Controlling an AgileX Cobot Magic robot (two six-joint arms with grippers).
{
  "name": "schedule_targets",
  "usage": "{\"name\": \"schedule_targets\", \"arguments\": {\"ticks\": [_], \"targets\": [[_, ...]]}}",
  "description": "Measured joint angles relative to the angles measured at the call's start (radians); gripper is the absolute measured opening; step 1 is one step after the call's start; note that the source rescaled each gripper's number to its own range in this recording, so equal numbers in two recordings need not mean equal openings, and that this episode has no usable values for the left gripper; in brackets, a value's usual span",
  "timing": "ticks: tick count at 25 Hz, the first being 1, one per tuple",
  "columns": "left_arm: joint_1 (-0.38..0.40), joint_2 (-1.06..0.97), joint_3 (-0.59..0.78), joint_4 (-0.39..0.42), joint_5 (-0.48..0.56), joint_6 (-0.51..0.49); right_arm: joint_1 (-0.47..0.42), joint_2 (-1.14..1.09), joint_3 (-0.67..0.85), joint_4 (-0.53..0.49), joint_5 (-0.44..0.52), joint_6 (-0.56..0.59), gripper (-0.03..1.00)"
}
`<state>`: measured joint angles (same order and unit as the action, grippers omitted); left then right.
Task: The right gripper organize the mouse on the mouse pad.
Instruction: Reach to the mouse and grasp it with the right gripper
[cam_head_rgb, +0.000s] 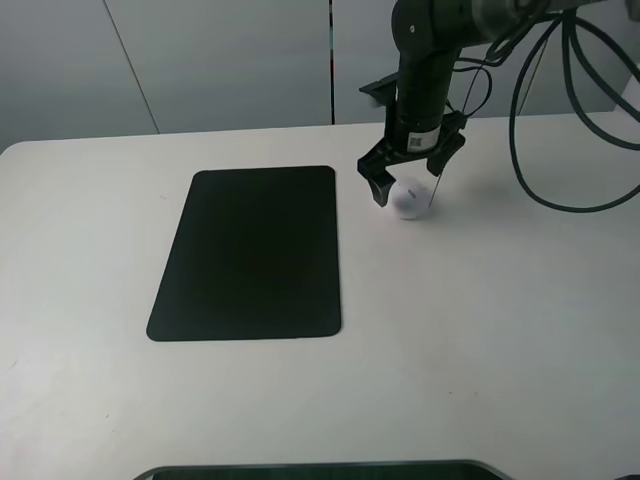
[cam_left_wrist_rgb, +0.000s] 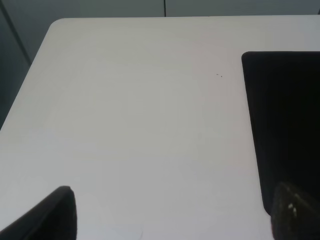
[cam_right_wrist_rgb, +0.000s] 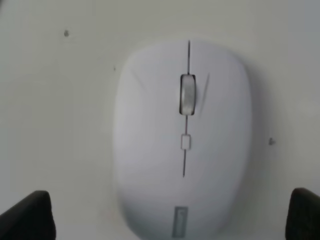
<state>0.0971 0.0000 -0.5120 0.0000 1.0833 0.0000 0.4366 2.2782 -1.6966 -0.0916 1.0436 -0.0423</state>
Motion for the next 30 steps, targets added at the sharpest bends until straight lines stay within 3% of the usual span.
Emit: {"name": "schedule_targets", "arguments": {"ticks": [11,30], "targets": [[0.0,0.0,0.0,0.0,0.0,0.0,-0.005,0.021,-0.002,0.0,-0.066,0.008,1.0],[0.0,0.0,0.0,0.0,0.0,0.0,-0.027,0.065,-0.036,0.028,-0.083,0.023,1.0]]}}
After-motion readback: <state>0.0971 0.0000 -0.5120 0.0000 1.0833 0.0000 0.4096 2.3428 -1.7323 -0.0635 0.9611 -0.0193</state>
